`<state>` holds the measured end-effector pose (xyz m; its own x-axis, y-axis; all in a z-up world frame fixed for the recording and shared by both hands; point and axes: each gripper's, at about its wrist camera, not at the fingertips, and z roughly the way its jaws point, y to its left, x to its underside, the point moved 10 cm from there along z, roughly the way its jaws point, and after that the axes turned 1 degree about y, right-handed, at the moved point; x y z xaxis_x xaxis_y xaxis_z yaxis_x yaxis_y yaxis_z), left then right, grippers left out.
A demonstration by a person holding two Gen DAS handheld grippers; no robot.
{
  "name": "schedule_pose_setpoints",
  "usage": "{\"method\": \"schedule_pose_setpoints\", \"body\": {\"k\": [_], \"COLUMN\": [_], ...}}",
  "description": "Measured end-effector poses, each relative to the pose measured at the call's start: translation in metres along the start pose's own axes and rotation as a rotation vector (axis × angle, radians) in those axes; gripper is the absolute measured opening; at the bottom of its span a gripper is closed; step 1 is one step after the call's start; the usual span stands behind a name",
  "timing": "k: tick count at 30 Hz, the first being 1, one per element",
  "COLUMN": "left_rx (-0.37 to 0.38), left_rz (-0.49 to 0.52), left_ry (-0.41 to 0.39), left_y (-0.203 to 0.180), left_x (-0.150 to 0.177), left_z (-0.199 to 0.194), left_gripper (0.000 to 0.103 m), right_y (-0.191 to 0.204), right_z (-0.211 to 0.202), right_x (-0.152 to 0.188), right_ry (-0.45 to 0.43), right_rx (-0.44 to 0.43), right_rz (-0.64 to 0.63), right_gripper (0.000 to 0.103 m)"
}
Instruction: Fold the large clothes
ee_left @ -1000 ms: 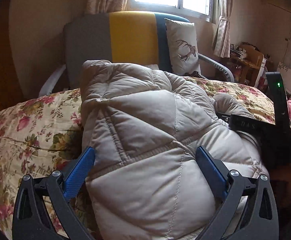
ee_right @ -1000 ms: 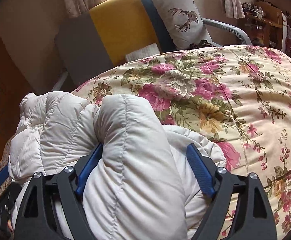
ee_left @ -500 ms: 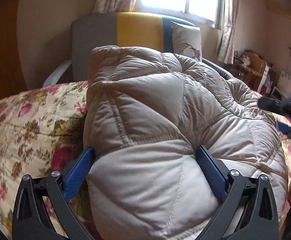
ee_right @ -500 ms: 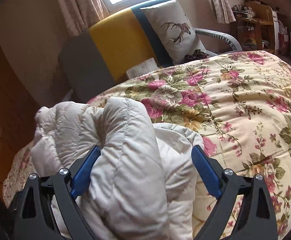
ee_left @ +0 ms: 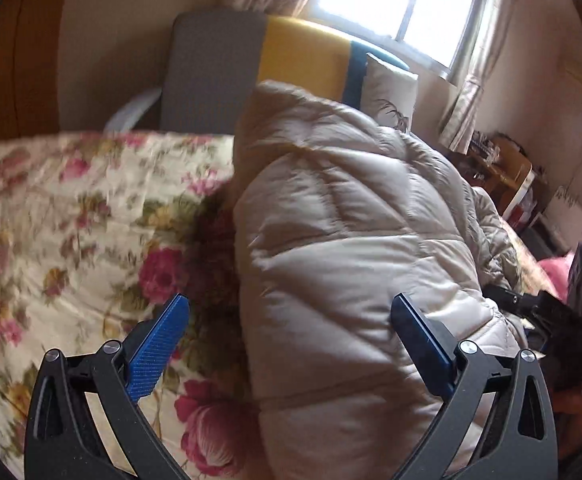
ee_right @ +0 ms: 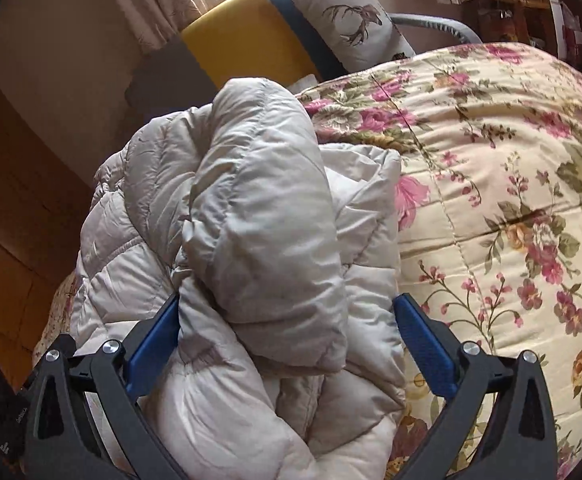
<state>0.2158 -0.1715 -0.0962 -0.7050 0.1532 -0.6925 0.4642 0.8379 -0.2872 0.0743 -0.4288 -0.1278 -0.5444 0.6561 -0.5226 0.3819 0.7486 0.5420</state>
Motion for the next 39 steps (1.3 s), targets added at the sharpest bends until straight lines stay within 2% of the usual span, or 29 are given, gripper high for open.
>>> {"method": "schedule_pose_setpoints", "body": {"k": [4, 8, 10, 15, 19, 21, 25, 30, 34, 39], "left_rx": [0.17, 0.309, 0.339, 0.363, 0.362, 0.349, 0.308, 0.245, 0.196, 0.098], "left_rz": [-0.134, -0.139, -0.131, -0.129, -0.106, -0.061, 0.025, 0.098, 0.1, 0.054], "left_ry": [0.077, 0.18, 0.213, 0.247, 0.252, 0.228, 0.18, 0.095, 0.019, -0.059], "left_y": [0.006, -0.012, -0.017, -0.02, -0.026, -0.034, -0.043, -0.04, -0.023, 0.027], "left_x": [0.015, 0.034, 0.039, 0.041, 0.042, 0.042, 0.032, 0.011, -0.003, -0.015], "left_z": [0.008, 0.021, 0.026, 0.037, 0.039, 0.033, 0.02, -0.002, -0.024, -0.044], "left_gripper": [0.1, 0.1, 0.1, 0.1, 0.097, 0.084, 0.067, 0.063, 0.063, 0.063], "right_y": [-0.003, -0.009, -0.008, 0.009, 0.02, 0.025, 0.034, 0.056, 0.087, 0.137], "right_z": [-0.004, 0.002, 0.009, 0.026, 0.039, 0.039, 0.029, 0.007, 0.005, 0.024], "right_x": [0.008, 0.018, 0.026, 0.026, 0.021, 0.023, 0.025, 0.031, 0.04, 0.05], "right_ry": [0.043, 0.162, 0.244, 0.378, 0.404, 0.398, 0.36, 0.276, 0.248, 0.242], "right_rx": [-0.044, -0.162, -0.228, -0.349, -0.393, -0.393, -0.407, -0.48, -0.555, -0.629], "right_rz": [0.028, 0.121, 0.163, 0.118, 0.11, 0.08, 0.048, 0.045, 0.034, -0.001], "right_gripper": [0.101, 0.101, 0.101, 0.101, 0.101, 0.101, 0.099, 0.089, 0.088, 0.088]}}
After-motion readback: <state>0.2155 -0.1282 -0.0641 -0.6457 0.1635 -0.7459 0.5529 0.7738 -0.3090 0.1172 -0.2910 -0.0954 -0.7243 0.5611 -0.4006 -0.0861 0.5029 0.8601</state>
